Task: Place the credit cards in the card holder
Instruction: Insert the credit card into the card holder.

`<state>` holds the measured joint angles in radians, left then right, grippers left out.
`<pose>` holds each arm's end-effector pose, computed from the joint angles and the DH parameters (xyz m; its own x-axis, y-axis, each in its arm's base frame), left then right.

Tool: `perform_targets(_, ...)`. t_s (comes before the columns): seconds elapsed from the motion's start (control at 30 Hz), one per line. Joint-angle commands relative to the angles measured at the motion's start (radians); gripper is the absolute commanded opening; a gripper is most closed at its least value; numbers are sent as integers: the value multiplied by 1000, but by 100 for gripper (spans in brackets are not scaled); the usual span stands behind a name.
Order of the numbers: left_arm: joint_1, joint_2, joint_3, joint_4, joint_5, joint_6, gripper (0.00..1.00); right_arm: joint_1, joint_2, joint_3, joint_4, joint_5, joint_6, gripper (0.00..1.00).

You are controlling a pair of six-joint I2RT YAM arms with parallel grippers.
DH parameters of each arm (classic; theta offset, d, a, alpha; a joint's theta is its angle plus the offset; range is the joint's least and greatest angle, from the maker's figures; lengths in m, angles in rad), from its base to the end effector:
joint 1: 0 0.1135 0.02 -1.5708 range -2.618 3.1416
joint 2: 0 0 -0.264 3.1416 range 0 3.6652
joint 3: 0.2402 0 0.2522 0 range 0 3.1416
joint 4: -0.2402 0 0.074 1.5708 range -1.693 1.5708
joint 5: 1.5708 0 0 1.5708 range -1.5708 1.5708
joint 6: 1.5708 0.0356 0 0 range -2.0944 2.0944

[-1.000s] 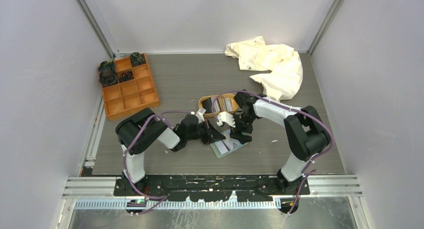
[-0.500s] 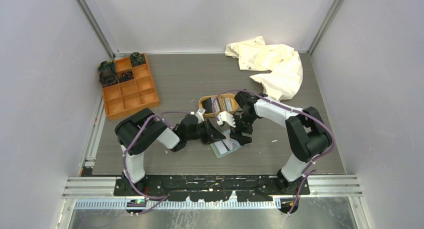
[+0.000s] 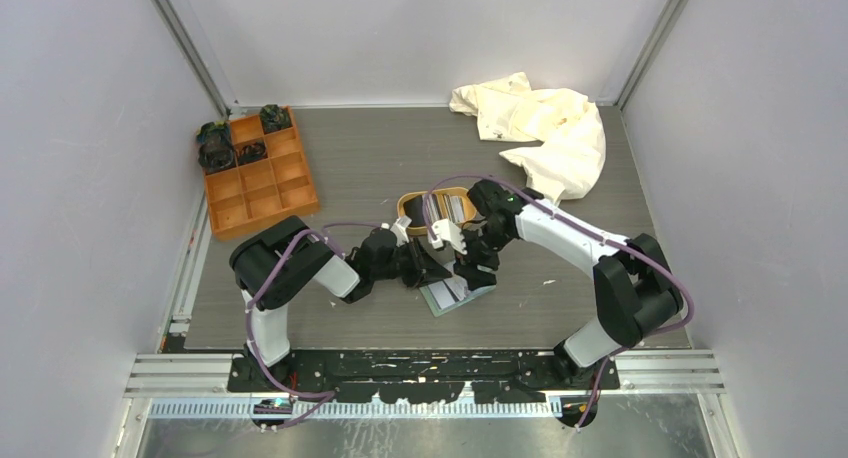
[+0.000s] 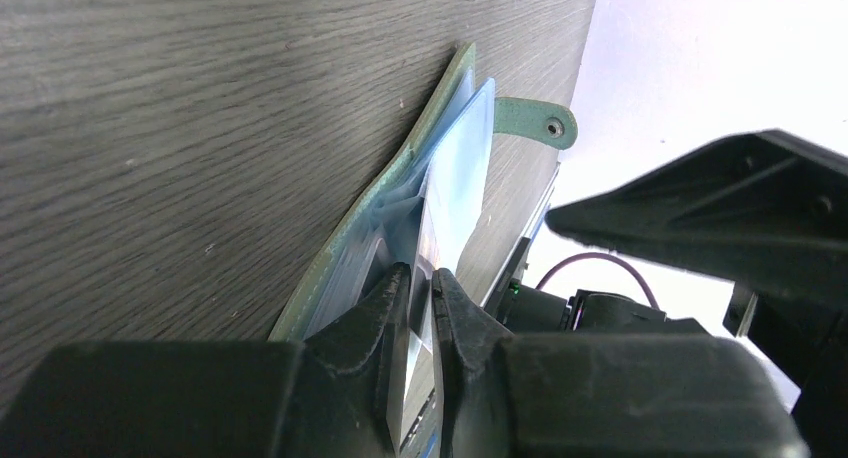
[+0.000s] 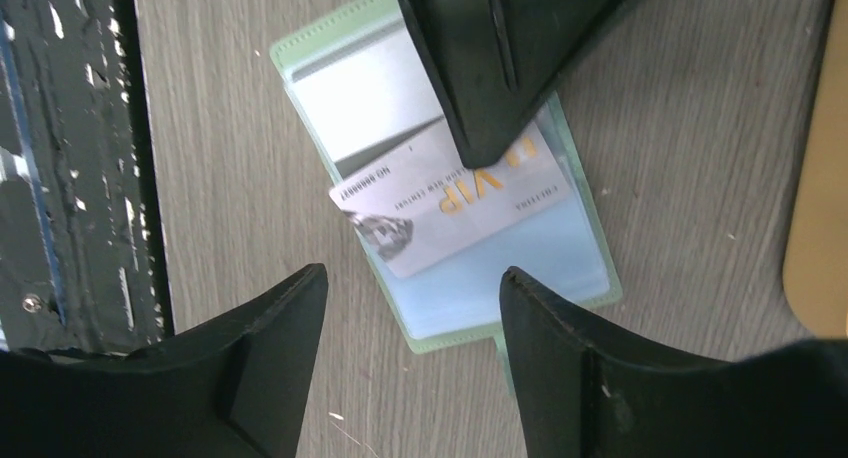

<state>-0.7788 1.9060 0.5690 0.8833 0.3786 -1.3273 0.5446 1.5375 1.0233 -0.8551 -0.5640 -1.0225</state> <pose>0.2172 -0.2329 0.0915 -0.9381 -0.3411 -0.0595 -0.0884 0.4020 -0.9114 0.2252 0.1587 0.2071 0.0149 -0.8342 -0.5513 -0.9911 -0.0853 0.1022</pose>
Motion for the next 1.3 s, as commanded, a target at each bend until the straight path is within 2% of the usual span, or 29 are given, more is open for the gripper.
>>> perform_targets(0.0,6,25,-18,-144,-38,55,16,28,-34,43,52,-16,93,66)
perform_targets(0.07,7,30,-19,-141,-37,56,16,48,-45,27,69,-48,104,59)
perform_targets(0.2,7,37,-15,-137,-33,54,16,148,-44,-1,148,-18,149,27)
perform_targets(0.27,7,39,-15,-134,-35,52,16,196,-30,2,181,27,184,21)
perform_targets(0.47,7,45,-14,-128,-35,49,16,268,22,-17,222,125,176,15)
perform_targets(0.77,7,52,-9,-125,-29,49,17,317,54,-48,267,236,155,14)
perform_targets(1.27,7,43,-17,-130,-26,50,20,320,74,-65,255,378,106,14)
